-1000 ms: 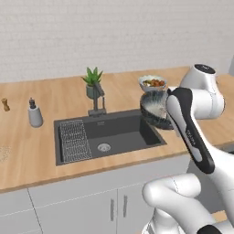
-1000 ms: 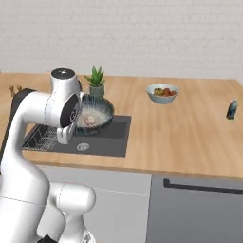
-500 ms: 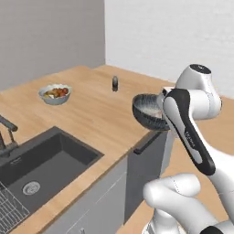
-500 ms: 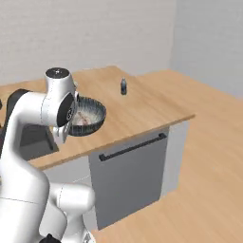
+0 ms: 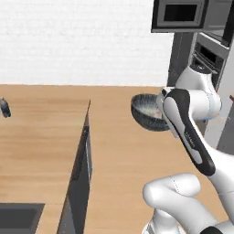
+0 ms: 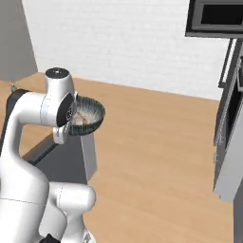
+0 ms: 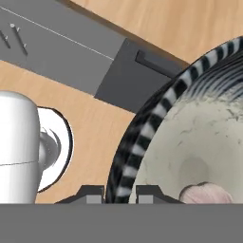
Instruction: Pick the garlic from the sink and place it in the bowl. Then pick the bowl and place it in the microwave. Then close the microwave door and press the start button.
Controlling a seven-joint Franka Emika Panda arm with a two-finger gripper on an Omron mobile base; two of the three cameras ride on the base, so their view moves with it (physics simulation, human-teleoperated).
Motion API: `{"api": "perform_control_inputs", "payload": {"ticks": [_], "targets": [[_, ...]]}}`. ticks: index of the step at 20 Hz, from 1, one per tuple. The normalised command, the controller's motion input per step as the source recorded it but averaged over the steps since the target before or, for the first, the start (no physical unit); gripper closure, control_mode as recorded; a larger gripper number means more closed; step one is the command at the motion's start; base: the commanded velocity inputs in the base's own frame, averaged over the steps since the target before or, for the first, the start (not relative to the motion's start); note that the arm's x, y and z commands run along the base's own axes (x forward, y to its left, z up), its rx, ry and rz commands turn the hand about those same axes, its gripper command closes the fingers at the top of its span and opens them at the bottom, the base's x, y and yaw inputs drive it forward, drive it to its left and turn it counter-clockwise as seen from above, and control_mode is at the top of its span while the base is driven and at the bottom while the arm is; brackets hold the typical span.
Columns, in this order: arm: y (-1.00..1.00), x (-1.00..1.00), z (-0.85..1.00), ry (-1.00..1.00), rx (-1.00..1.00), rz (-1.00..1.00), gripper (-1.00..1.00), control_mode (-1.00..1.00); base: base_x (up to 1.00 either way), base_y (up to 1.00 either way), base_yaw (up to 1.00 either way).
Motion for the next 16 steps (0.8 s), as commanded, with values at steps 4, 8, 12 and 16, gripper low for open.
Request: {"api": "perform_control_inputs", "payload": {"ticks": [4,8,12,16], "targets": [[0.0,0.0,0.0,0.0,0.0,0.0,1.0,1.0,0.0,0.0,-1.0],[0.0,0.0,0.0,0.0,0.0,0.0,1.0,1.0,0.76,0.11,-0.69],[0.0,0.0,0.0,0.0,0.0,0.0,1.0,1.0,1.0,0.36,-0.3],[0.0,0.0,0.0,0.0,0.0,0.0,1.0,1.0,1.0,0.02,-0.11]]}}
